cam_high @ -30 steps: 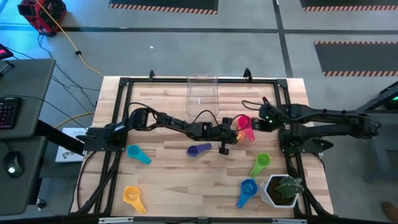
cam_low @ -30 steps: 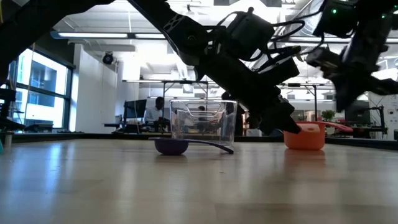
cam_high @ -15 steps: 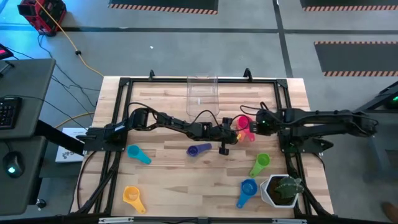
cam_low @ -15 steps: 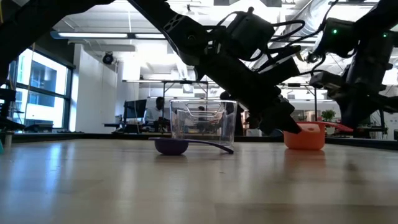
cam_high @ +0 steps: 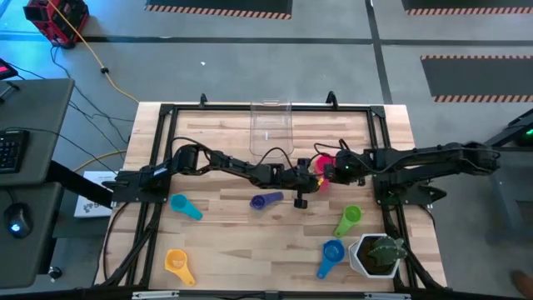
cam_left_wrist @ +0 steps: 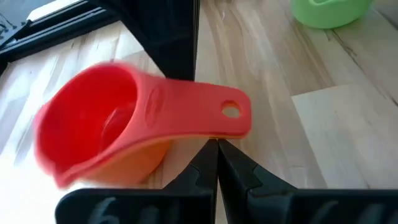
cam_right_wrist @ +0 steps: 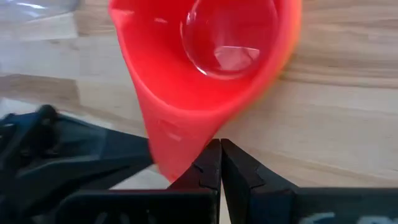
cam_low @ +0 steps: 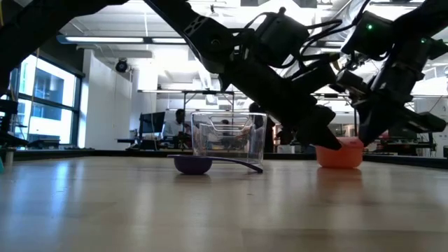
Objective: Nest measuring cups in basket
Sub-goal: Stack the pink measuring cup on top of the orange measuring cup, then stack the blue measuring cup on top of the pink measuring cup
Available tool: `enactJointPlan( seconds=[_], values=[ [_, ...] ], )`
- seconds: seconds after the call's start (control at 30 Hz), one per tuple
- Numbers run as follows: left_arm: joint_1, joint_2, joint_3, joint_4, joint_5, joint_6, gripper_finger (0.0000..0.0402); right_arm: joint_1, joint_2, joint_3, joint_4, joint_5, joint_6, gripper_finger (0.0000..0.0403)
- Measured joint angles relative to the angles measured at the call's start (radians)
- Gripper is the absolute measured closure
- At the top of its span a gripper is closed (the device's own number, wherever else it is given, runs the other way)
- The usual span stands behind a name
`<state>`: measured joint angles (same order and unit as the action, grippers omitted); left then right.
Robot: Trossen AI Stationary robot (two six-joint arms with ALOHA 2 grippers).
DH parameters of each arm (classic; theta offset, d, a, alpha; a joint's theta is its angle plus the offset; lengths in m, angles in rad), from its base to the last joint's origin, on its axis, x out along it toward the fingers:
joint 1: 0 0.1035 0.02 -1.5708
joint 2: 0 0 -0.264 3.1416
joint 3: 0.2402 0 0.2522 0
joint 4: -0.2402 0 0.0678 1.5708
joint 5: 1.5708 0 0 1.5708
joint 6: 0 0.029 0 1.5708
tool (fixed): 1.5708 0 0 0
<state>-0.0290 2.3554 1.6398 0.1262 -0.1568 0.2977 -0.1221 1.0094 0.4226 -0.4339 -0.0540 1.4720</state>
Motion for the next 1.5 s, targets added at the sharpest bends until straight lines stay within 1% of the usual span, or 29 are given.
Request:
enactJointPlan(
  seconds=[0.13,0.27,0.37,0.43,0.6,0.63,0.7,0.83,1.0,1.1,1.2,1.27,1.33,1.37,1.43,1.5],
  values=[
    [-0.001,0.000,0.000,-0.001,-0.003,0.004,0.0401,0.007,-0.004,0.000,-0.003,0.005,0.008,0.0403],
    [0.008,-0.004,0.000,-0.017,-0.033,-0.003,0.0401,0.004,-0.023,0.000,-0.030,0.000,-0.013,0.0403],
    [0.024,-0.031,0.000,-0.114,-0.048,-0.057,0.0401,0.004,-0.058,0.000,-0.074,0.000,-0.035,0.0403],
    [0.036,-0.059,0.000,-0.230,-0.041,-0.068,0.0401,0.004,-0.095,0.000,-0.124,0.001,-0.055,0.0403],
    [0.084,-0.139,-0.001,-0.467,0.034,-0.041,0.0401,0.004,-0.218,0.001,-0.273,0.038,-0.076,0.0403],
    [0.096,-0.161,-0.001,-0.504,0.042,-0.049,0.0401,0.004,-0.246,0.001,-0.297,0.051,-0.077,0.0403],
    [0.121,-0.200,-0.011,-0.529,0.064,-0.073,0.0401,0.004,-0.296,0.001,-0.323,0.076,-0.078,0.0403],
    [0.158,-0.254,-0.055,-0.503,0.088,-0.142,0.0402,0.004,-0.373,0.001,-0.336,0.107,-0.077,0.0403],
    [0.169,-0.298,-0.056,-0.495,0.150,-0.182,0.0402,0.004,-0.418,0.001,-0.329,0.132,-0.076,0.0403],
    [0.175,-0.353,-0.056,-0.508,0.238,-0.176,0.0401,0.004,-0.423,0.001,-0.276,0.134,-0.099,0.0403],
    [0.196,-0.445,-0.056,-0.519,0.362,-0.177,0.0401,0.004,-0.423,0.001,-0.207,0.143,-0.138,0.0403],
    [0.220,-0.510,-0.058,-0.522,0.422,-0.205,0.0402,0.004,-0.422,0.001,-0.166,0.150,-0.170,0.0403],
    [0.237,-0.579,-0.090,-0.468,0.446,-0.257,0.0401,0.004,-0.423,0.001,-0.132,0.152,-0.188,0.0403],
    [0.245,-0.623,-0.129,-0.415,0.452,-0.292,0.0402,0.004,-0.426,0.001,-0.118,0.156,-0.194,0.0403],
    [0.258,-0.715,-0.240,-0.270,0.464,-0.384,0.0402,0.004,-0.428,0.001,-0.092,0.157,-0.207,0.0403],
    [0.258,-0.816,-0.386,-0.085,0.459,-0.488,0.0402,0.004,-0.428,0.001,-0.074,0.157,-0.228,0.0402]
  ],
)
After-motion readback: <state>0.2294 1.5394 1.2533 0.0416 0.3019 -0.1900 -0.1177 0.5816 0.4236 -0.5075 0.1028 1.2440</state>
